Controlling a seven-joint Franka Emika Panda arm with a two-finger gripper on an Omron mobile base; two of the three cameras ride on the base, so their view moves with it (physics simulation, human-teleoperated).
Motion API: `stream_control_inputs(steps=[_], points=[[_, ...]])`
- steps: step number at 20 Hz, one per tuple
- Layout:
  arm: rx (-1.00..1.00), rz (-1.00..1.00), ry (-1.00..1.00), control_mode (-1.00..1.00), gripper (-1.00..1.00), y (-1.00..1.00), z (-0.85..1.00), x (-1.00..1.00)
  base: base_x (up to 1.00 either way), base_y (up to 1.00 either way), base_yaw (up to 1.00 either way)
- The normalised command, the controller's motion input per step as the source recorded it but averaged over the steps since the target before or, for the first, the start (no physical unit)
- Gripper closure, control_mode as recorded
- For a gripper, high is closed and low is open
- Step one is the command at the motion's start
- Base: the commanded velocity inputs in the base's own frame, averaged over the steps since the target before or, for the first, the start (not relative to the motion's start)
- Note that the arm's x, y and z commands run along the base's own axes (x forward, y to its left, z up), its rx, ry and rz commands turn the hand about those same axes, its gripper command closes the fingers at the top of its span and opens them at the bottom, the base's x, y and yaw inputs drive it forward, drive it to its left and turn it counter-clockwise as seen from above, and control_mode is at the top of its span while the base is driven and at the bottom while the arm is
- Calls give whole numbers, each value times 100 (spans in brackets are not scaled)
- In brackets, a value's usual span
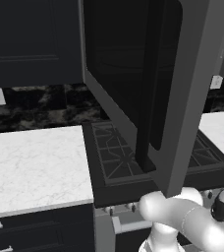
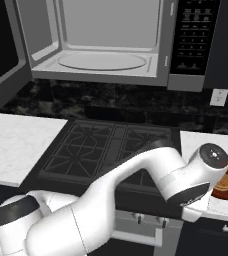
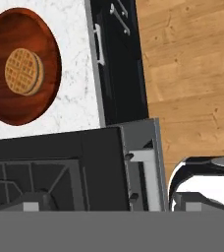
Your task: Open the microwave, place the bowl with waffle inside the microwave, then close the microwave door and turn it on.
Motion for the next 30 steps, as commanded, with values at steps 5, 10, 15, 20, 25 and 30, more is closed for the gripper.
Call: stream_control_inputs(steps=[5,10,15,20,25,30], points=[[0,0,-4,-100,-100,-20,-41,43,0,0,0],[0,0,-7,-100,-100,-41,-29,32,0,0,0],[0,-1,-1,-100,-100,-50,-27,38,0,0,0],[0,0,0,-100,-100,-36,-25,42,0,0,0],[0,0,0,-100,-100,-34,-28,29,0,0,0],[0,0,0,-100,-100,-36,-40,29,0,0,0]])
